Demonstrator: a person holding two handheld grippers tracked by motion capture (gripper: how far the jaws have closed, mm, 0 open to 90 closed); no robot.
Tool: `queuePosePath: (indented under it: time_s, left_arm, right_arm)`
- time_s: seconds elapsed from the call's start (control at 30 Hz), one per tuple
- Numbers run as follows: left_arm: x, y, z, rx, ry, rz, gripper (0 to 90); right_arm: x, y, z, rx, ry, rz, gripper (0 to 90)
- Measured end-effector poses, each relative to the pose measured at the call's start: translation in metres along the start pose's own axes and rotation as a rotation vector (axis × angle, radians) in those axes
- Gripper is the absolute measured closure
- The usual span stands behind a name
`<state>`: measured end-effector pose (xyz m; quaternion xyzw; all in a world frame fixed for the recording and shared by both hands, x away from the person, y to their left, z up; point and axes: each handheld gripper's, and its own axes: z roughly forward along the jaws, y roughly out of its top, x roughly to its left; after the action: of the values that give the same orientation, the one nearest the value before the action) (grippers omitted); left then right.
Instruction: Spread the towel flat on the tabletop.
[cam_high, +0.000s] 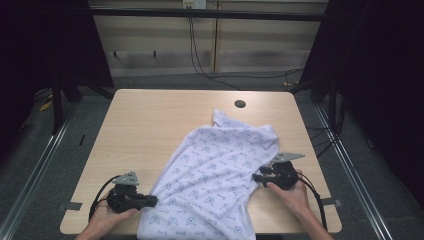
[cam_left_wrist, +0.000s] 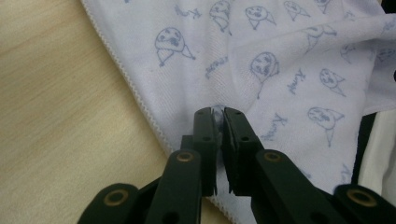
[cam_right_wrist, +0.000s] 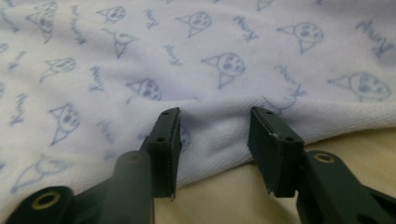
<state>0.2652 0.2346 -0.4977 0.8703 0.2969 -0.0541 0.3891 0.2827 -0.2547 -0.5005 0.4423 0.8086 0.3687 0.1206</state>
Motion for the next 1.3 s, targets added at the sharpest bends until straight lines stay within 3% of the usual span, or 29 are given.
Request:
queuePosePath:
  time_s: [0.1,0.13,0.27,0.37,0.43,0.5,0.57,0.63,0.7,0.8,0.87,0.93,1.0,1.07,1.13,1.17,1.2,1.27,1.3]
  left_arm:
    - [-0.001,0.001,0.002,-0.006,-0.001,-0.008,82.9]
    - [0.0,0.002,0.003,-0.003,-0.005,-0.005,82.9]
    - [-0.007,0.007,0.01,0.008,-0.015,0.009,83.6]
    - [-0.019,0.013,0.018,0.035,-0.04,0.046,83.6]
    - [-0.027,0.014,0.022,0.045,-0.052,0.065,82.8]
    - [-0.028,0.014,0.022,0.046,-0.081,0.061,79.8]
    - [-0.025,0.014,0.017,0.02,-0.068,0.056,78.9]
    - [-0.017,0.018,0.012,-0.026,-0.067,0.028,77.8]
    - [-0.006,0.027,0.009,-0.063,-0.038,0.015,77.9]
    - [0.008,0.048,0.017,-0.084,0.001,0.003,75.0]
    - [0.018,0.066,0.028,-0.078,0.031,0.032,70.5]
    - [0.028,0.083,0.042,-0.034,0.077,0.075,62.8]
    - [0.039,0.095,0.052,-0.057,0.073,0.057,61.3]
    - [0.042,0.102,0.06,-0.054,0.124,0.078,61.5]
    - [0.043,0.103,0.068,-0.03,0.137,0.083,64.8]
    - [0.042,0.101,0.073,0.003,0.152,0.102,69.5]
    - [0.039,0.098,0.073,-0.013,0.184,0.136,76.0]
    - [0.034,0.095,0.069,0.024,0.175,0.146,87.4]
    - [0.031,0.092,0.067,0.029,0.179,0.16,88.2]
  right_arm:
    - [-0.002,0.008,0.004,0.018,-0.046,-0.038,85.2]
    - [-0.006,0.012,0.004,0.005,-0.064,-0.044,88.3]
    - [-0.032,0.034,-0.006,-0.071,-0.117,0.016,89.5]
    - [-0.047,0.052,-0.015,-0.1,-0.181,0.037,89.1]
    - [-0.051,0.063,-0.017,-0.147,-0.166,0.044,86.4]
    - [-0.045,0.069,-0.017,-0.164,-0.155,0.041,74.3]
    - [-0.04,0.069,-0.02,-0.18,-0.139,0.041,67.3]
    - [-0.035,0.064,-0.025,-0.182,-0.119,0.039,66.0]
    - [-0.032,0.055,-0.026,-0.17,-0.052,0.036,65.4]
    - [-0.022,0.042,-0.021,-0.106,-0.012,-0.002,64.5]
    - [-0.015,0.035,-0.016,-0.079,0.013,-0.019,64.3]
    - [-0.011,0.031,-0.011,-0.057,0.035,-0.036,64.4]
    - [-0.009,0.028,-0.005,-0.036,0.052,-0.053,63.6]
    - [-0.009,0.025,-0.001,-0.021,0.055,-0.061,62.6]
    - [-0.009,0.022,0.003,0.004,0.05,-0.062,61.0]
    - [-0.009,0.02,0.006,0.014,0.046,-0.073,60.4]
    - [-0.008,0.018,0.007,0.034,0.039,-0.079,60.3]
    - [-0.003,0.012,0.009,0.047,0.015,-0.123,60.6]
    - [0.0,0.01,0.007,0.05,0.007,-0.141,62.2]
